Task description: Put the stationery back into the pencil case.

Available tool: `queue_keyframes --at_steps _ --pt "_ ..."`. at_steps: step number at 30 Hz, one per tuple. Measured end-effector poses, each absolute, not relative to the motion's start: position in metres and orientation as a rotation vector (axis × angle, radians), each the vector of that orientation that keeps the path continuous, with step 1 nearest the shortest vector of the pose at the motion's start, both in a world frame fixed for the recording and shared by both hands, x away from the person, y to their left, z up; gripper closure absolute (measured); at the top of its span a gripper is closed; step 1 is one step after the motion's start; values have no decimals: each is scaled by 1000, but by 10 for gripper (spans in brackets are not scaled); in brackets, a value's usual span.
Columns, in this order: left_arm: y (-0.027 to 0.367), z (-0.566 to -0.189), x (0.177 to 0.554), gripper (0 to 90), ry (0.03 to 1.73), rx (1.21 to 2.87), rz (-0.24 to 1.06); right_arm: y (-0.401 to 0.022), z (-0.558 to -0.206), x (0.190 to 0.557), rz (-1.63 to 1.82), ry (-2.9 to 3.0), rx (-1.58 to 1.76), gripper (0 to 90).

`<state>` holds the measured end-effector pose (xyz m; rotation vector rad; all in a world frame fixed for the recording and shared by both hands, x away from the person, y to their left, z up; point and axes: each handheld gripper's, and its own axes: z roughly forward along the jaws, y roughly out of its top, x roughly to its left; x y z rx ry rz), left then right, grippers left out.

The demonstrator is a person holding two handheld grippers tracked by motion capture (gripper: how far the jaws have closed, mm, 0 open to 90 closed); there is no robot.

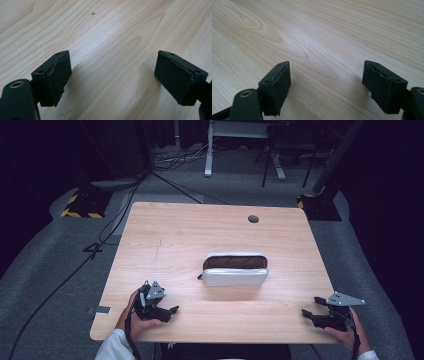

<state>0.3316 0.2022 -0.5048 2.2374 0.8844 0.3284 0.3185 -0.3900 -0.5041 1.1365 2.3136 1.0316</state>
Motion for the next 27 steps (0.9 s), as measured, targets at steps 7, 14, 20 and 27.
queue_keyframes --at_steps 7,14,20,27 --pt "202 -505 332 145 883 2239 330 -390 -504 318 1032 2313 1134 232" --pt "202 -505 332 145 884 2238 329 -390 -504 318 1032 2312 1135 232" --pt "202 -505 332 145 883 2239 329 -390 -504 318 1029 2307 1147 232" --pt "201 -505 333 143 888 2236 333 -390 -504 318 1029 2307 1147 232"
